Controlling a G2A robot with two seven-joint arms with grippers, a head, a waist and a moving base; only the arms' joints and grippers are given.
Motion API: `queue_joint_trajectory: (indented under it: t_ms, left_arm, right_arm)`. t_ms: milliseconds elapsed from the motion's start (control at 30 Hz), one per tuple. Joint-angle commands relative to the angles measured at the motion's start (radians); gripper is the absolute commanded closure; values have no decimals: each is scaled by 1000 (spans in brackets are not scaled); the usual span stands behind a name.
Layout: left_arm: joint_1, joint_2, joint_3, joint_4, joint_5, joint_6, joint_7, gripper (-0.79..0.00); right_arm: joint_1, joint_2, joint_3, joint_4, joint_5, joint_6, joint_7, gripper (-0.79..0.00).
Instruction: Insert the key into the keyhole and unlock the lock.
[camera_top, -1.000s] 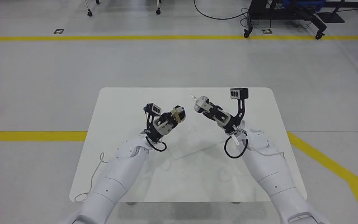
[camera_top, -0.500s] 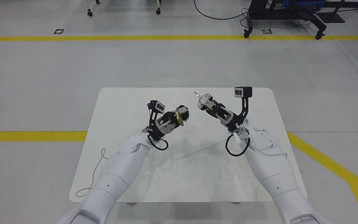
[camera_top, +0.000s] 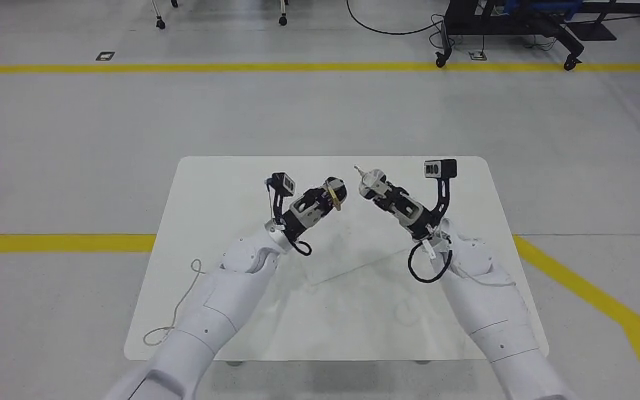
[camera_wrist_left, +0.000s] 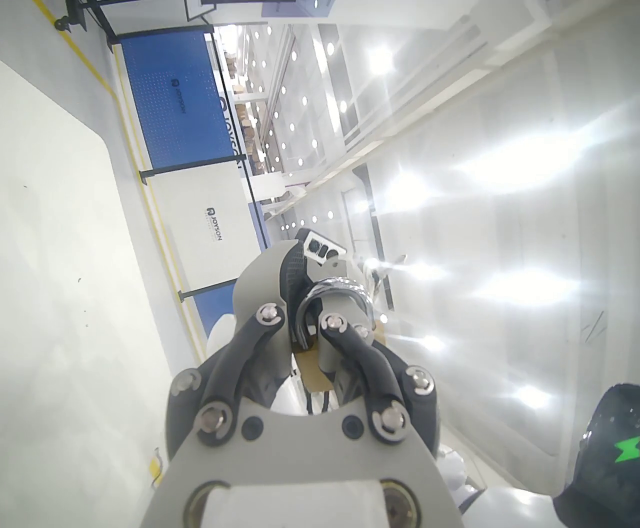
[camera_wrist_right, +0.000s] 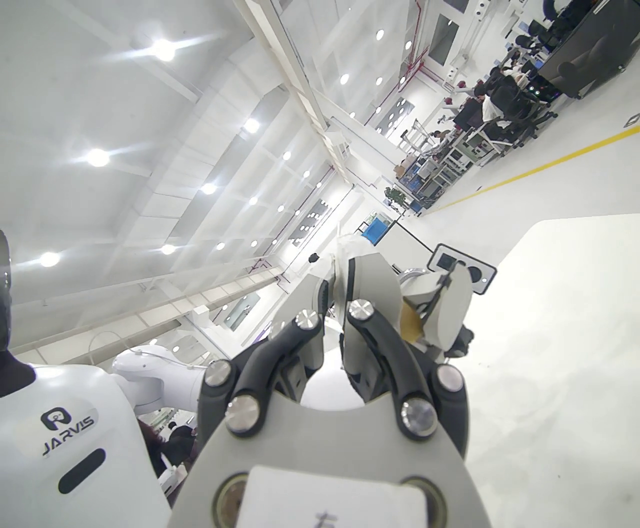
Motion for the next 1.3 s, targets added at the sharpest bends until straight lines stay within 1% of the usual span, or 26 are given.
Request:
queue_joint_trajectory:
  t_ms: [0, 100, 233, 333, 433, 933, 1033, 1133, 1267]
  left_arm:
    - [-15, -12, 5, 26, -55, 35, -14, 0]
    - [-45, -31, 20, 77, -97, 76, -47, 0]
    - [-84, -53, 31, 142, -113, 69, -68, 0]
    - [-109, -61, 27, 183, -117, 58, -72, 0]
    - [-109, -61, 27, 183, -117, 58, -72, 0]
    - [-109, -61, 27, 183, -117, 58, -72, 0]
    - [-80, -58, 21, 146, -102, 88, -39, 0]
    - [-61, -53, 16, 116, -60, 87, -8, 0]
    - [-34, -50, -1, 76, -66, 109, -10, 0]
  right_arm:
    - [-31, 12, 38, -54, -54, 27, 3, 0]
    - [-85, 32, 95, -153, -200, 81, -9, 0]
    - [-143, 49, 144, -276, -354, 159, -21, 0]
    - [-171, 58, 168, -340, -452, 203, -34, 0]
    - [-188, 61, 180, -374, -469, 222, -49, 0]
    - [-188, 61, 180, -374, -469, 222, -49, 0]
    - [-190, 62, 180, -376, -476, 225, -50, 0]
    - [-211, 71, 185, -449, -641, 291, -22, 0]
    - [-263, 82, 197, -571, -736, 391, 35, 0]
